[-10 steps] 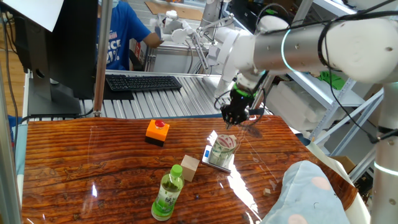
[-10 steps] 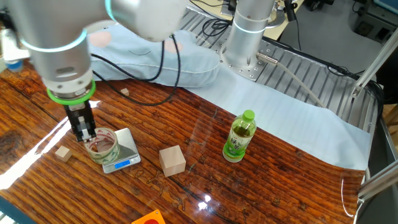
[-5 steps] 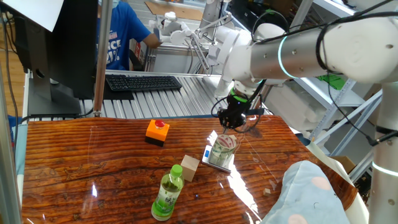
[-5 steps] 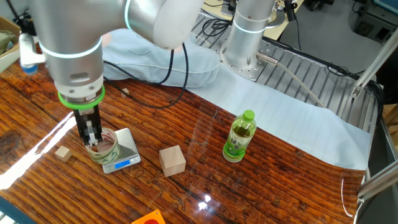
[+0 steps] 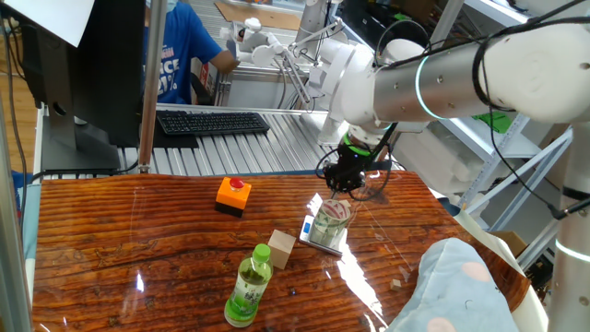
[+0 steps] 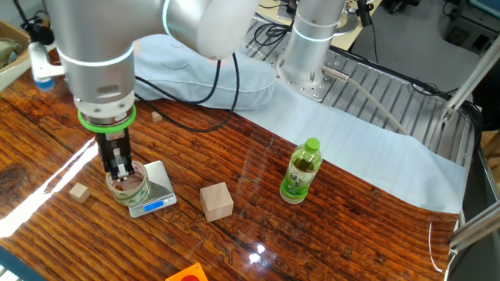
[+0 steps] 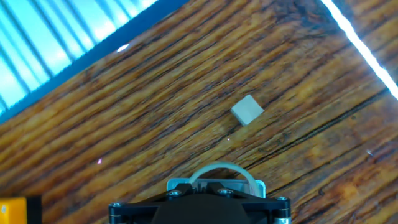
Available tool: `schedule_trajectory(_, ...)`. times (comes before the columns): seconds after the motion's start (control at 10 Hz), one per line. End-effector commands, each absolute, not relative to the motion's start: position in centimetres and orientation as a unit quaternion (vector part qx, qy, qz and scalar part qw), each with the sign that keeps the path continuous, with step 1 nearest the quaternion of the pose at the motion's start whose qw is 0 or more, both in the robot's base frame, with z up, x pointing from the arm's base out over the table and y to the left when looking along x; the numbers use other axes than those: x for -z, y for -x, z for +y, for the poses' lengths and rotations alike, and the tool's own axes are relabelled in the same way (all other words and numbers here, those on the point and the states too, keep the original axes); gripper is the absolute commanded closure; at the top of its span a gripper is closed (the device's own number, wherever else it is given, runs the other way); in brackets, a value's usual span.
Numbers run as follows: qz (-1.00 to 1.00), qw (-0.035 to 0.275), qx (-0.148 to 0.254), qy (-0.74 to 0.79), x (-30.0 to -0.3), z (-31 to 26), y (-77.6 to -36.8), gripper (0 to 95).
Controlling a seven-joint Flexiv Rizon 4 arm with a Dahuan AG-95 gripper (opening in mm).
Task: Remove the object from the scale
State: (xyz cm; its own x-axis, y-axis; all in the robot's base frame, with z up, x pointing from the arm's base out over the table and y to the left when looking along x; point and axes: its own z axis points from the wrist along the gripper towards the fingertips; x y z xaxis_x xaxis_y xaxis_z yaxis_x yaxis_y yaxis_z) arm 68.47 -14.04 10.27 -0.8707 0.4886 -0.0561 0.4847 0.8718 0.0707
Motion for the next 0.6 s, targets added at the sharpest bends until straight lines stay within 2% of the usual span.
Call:
schedule_trajectory(0.1,0.967,-0.012,-0.031,-0.251,-10.06,-13.89,-68.83,95.0)
schedule_trajectory(0.6,0.964,-0.01,-0.027,-0.265,-9.69,-13.22,-69.31,95.0)
